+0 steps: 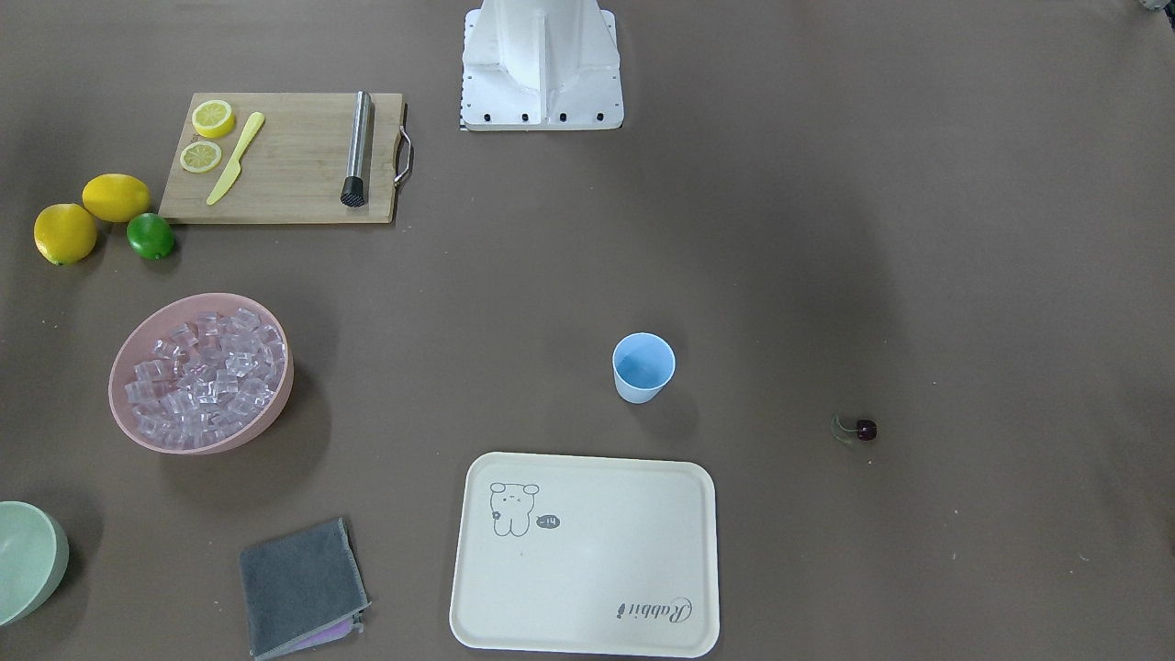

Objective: Put ice and cherries in cup

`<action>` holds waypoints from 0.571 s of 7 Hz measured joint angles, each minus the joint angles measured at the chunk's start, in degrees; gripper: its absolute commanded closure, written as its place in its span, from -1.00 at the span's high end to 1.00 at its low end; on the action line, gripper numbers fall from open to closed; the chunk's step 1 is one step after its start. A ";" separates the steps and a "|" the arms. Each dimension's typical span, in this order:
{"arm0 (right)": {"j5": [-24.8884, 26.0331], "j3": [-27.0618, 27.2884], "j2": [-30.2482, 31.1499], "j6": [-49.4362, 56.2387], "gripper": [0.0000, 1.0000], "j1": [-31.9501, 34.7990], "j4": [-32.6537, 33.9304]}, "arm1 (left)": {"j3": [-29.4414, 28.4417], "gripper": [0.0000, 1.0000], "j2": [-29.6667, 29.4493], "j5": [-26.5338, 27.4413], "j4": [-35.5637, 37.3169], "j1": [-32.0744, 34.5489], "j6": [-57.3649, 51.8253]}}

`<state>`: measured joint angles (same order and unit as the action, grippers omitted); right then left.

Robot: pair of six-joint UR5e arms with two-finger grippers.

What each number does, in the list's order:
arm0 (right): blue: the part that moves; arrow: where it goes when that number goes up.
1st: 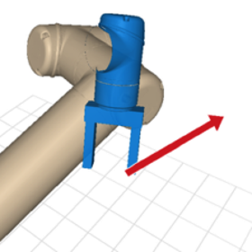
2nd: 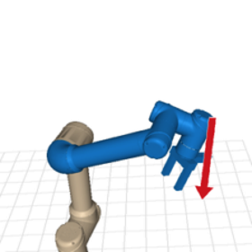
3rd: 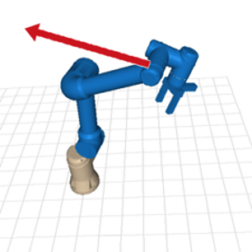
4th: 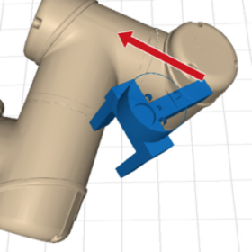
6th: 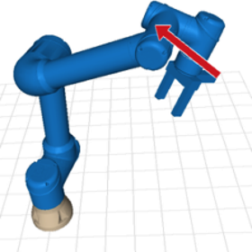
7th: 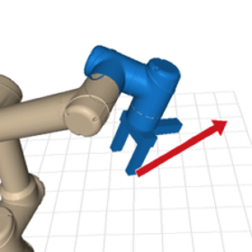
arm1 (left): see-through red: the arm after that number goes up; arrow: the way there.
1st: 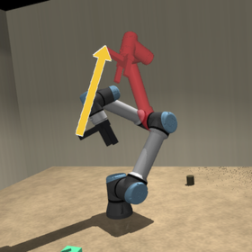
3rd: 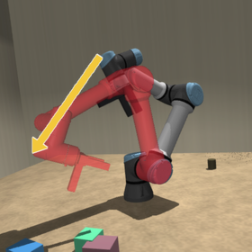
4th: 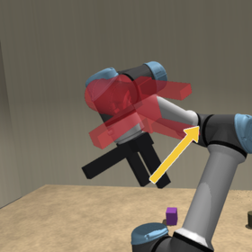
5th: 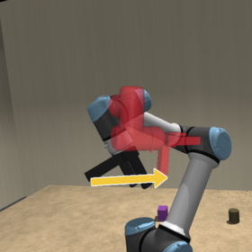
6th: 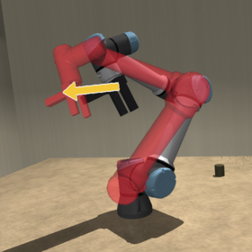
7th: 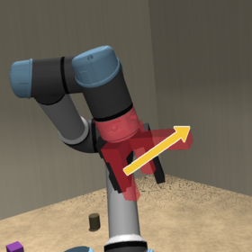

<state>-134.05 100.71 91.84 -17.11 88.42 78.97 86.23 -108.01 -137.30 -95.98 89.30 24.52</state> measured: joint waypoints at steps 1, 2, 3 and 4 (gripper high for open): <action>-0.02 0.13 0.09 -0.02 1.00 0.00 -0.03 | 0.07 0.95 -0.17 0.03 -0.02 -0.07 0.00; 0.09 0.14 -0.02 -0.02 1.00 -0.03 -0.04 | 0.12 0.95 -0.54 0.07 -0.08 -0.12 -0.02; 0.33 0.02 -0.28 -0.05 1.00 -0.06 -0.04 | 0.14 0.95 -1.09 0.05 -0.37 -0.15 -0.16; 0.47 -0.01 -0.44 -0.09 1.00 -0.07 -0.06 | 0.02 0.95 -1.61 0.02 -1.07 -0.20 -0.53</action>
<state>-133.58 100.70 91.40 -17.20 88.35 78.91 86.26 -109.62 -137.27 -97.05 89.10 23.99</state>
